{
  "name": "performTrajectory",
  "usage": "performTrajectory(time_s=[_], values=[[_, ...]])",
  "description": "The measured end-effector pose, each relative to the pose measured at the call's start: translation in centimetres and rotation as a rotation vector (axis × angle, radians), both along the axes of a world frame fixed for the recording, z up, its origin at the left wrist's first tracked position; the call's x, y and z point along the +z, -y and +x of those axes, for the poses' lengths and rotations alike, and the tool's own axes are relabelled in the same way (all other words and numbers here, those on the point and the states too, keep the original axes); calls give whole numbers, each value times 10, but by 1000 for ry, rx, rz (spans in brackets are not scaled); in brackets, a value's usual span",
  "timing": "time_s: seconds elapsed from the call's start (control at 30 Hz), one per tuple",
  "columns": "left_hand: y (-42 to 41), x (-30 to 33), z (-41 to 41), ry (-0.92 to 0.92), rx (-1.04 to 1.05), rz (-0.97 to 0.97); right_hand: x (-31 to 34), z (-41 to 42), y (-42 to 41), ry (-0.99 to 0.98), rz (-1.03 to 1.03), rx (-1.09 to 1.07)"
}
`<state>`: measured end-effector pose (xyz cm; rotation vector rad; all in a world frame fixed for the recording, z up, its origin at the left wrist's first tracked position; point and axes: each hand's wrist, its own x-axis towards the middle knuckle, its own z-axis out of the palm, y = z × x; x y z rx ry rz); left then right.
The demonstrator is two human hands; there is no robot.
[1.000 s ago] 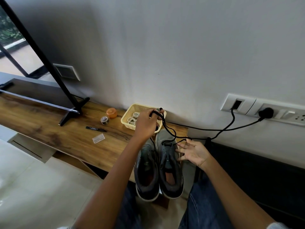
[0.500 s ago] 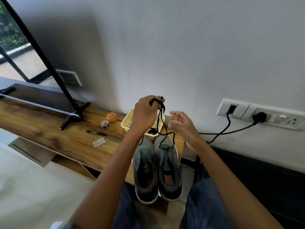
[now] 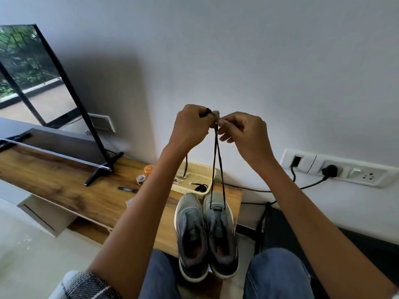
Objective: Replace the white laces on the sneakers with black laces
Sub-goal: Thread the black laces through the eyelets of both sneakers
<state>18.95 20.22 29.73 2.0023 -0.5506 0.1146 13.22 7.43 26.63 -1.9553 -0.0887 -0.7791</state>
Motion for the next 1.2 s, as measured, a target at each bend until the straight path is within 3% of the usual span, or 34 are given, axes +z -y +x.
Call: performTrajectory(time_s=[0.23,0.33,0.6,0.9,1.07,1.13,1.2], values=[[-7,21,1,23,-10,70,26,-1,-1,-19,-201,17],[-10,32,0,53,-14,84,31,2,-4,28,-133,-38],[-7,48,-10,108,-42,2,26,3,-16,-28,-57,-44],[-7,57,-10,78,-88,-246,29,1,-12,-52,-63,-49],[-6,42,-11,-116,-270,-398,21,0,-9,-84,84,-5],[-5,15,-3,-257,-223,-522,17,-2,-5,-80,148,0],[-2,-29,6,-317,-94,-492,12,-3,-1,-90,215,18]])
